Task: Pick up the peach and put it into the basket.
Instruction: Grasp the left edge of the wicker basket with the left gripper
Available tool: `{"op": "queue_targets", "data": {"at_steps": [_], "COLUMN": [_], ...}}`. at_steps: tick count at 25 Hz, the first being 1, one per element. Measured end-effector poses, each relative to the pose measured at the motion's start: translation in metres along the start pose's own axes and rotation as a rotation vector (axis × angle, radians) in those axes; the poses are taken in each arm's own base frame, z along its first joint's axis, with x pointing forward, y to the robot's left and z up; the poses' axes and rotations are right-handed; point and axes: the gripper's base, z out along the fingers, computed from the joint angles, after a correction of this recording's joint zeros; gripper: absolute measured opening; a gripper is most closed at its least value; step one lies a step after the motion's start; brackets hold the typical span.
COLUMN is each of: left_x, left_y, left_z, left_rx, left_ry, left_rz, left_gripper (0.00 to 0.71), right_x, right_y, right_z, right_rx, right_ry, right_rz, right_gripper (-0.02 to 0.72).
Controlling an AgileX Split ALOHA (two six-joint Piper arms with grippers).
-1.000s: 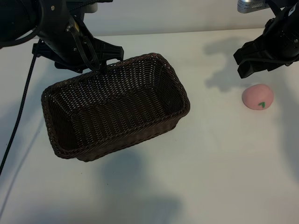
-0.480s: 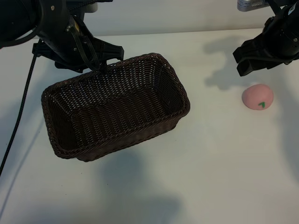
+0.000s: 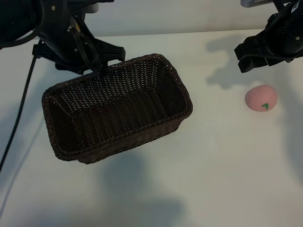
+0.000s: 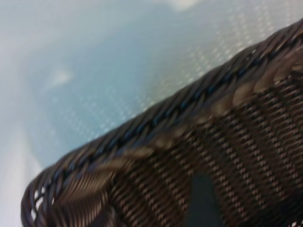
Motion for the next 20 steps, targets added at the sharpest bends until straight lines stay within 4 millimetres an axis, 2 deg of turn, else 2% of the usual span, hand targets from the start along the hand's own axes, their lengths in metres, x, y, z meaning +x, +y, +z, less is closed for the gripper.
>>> {"op": "queue_targets", "data": {"at_steps": [5, 10, 15, 20], "left_x": [0.009, 0.016, 0.04, 0.075], "left_y": [0.007, 0.016, 0.028, 0.048], "left_z": [-0.002, -0.018, -0.029, -0.021], "left_rx": [-0.076, -0.129, -0.174, -0.278], "left_ry": [0.097, 0.075, 0.064, 0.076], "left_rz": [-0.034, -0.072, -0.163, -0.326], "left_gripper": [0.515, 0.515, 0.515, 0.515], "right_x": [0.0, 0.0, 0.0, 0.0], "right_y": [0.0, 0.0, 0.0, 0.0], "right_z": [0.0, 0.0, 0.0, 0.0], "right_rx": [-0.001, -0.002, -0.003, -0.004], "right_ry": [-0.001, -0.001, -0.001, 0.004], "right_rz": [0.001, 0.001, 0.002, 0.002], "right_gripper": [0.596, 0.596, 0.595, 0.595]}}
